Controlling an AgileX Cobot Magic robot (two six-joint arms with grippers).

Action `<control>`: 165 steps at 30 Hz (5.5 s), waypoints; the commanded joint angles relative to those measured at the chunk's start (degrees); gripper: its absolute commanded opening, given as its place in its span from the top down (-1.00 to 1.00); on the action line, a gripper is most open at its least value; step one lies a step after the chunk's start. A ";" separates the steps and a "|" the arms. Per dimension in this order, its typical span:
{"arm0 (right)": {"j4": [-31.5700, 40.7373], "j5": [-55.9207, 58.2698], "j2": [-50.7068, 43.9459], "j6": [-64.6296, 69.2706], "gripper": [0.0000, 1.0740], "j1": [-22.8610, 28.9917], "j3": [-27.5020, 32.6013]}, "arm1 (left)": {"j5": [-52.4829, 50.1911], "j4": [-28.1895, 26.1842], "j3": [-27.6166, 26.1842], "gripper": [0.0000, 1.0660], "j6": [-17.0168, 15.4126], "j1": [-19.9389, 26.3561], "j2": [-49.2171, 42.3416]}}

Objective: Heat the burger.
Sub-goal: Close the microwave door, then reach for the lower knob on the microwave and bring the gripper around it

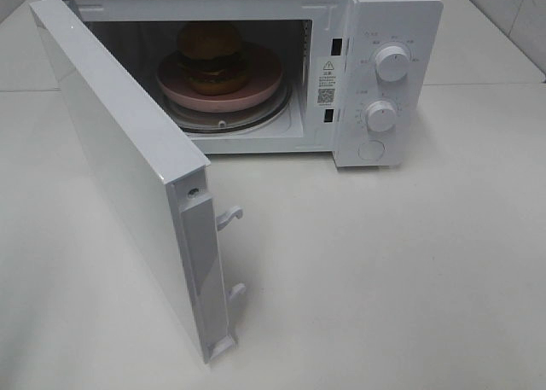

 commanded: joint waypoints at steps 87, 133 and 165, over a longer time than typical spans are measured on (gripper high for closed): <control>0.23 -0.97 -1.72 -0.69 -0.41 -0.17 0.06 | -81.59 6.65 -19.14 1.00 -14.04 -38.96 94.08; 0.23 -0.97 -1.72 -0.69 -0.41 -0.17 0.06 | -71.33 4.81 -40.11 1.00 -11.80 -41.94 105.02; 0.23 -0.97 -1.72 -0.69 -0.41 -0.17 0.06 | -30.08 2.64 -40.97 -0.91 -12.20 -50.19 95.00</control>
